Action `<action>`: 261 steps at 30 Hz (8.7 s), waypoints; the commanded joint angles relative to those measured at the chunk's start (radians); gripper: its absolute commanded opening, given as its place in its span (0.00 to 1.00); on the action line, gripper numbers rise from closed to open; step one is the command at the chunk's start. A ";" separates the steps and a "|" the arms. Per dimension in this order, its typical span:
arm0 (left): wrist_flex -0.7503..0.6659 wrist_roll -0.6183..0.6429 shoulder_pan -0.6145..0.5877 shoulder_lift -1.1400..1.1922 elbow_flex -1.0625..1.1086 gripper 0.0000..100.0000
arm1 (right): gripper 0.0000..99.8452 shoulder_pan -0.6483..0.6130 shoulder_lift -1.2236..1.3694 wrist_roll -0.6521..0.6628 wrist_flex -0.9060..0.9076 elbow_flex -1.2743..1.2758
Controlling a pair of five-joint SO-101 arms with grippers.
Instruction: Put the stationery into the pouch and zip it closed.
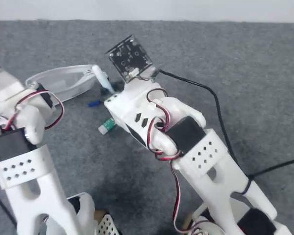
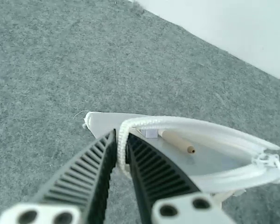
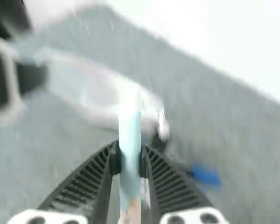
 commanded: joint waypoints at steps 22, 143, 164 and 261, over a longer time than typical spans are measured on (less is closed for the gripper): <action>-0.021 0.012 0.002 -0.008 -0.002 0.01 | 0.01 -0.091 -0.081 -0.014 -0.518 -0.006; -0.049 -0.003 -0.049 -0.008 0.024 0.01 | 0.11 -0.018 0.285 -0.126 -1.141 0.272; -0.063 -0.002 -0.092 -0.008 0.030 0.01 | 0.11 0.183 0.295 -0.382 -0.300 -0.029; -0.064 -0.005 -0.092 -0.008 0.030 0.01 | 0.18 0.239 1.216 -0.459 0.254 -1.057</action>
